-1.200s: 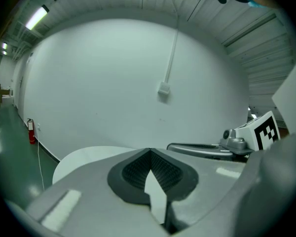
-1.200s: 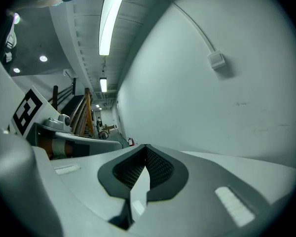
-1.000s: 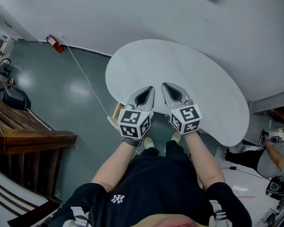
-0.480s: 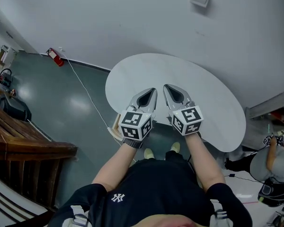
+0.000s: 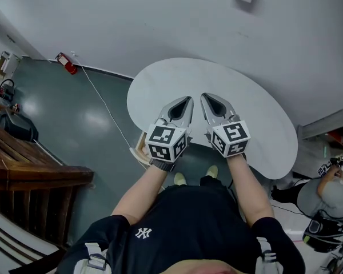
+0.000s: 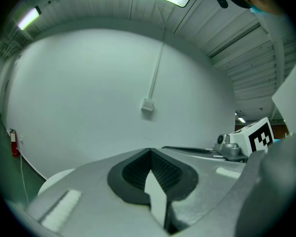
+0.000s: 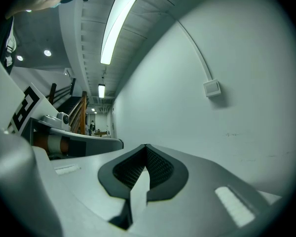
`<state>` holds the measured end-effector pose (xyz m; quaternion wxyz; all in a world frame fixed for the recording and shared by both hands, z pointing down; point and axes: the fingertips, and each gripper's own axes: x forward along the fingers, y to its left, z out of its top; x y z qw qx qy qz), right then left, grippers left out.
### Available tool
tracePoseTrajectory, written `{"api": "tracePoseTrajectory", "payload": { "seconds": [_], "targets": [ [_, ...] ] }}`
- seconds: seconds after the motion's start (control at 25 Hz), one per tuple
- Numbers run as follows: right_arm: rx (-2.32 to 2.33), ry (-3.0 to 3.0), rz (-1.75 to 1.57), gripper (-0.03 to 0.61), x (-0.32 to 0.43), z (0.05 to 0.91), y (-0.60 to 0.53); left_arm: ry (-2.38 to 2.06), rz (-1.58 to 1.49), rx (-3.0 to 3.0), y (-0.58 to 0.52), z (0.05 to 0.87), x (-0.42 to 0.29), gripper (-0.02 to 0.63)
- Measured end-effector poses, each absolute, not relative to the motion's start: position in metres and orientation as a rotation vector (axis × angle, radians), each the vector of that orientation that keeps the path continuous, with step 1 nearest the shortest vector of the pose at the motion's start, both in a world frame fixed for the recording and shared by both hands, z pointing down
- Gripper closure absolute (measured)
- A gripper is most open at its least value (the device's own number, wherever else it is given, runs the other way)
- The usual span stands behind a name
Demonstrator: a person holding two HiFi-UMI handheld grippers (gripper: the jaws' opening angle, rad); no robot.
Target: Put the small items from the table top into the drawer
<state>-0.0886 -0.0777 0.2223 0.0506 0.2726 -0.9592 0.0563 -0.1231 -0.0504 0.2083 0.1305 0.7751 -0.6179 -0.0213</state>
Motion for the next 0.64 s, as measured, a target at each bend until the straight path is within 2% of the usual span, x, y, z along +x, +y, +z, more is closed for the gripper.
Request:
{"api": "tracePoseTrajectory", "payload": {
  "seconds": [0.64],
  "targets": [
    [0.864,-2.895,0.172,0.558,-0.080,0.234,-0.085,-1.774,-0.064,2.255,-0.060,0.221,-0.116,0.612]
  ]
}}
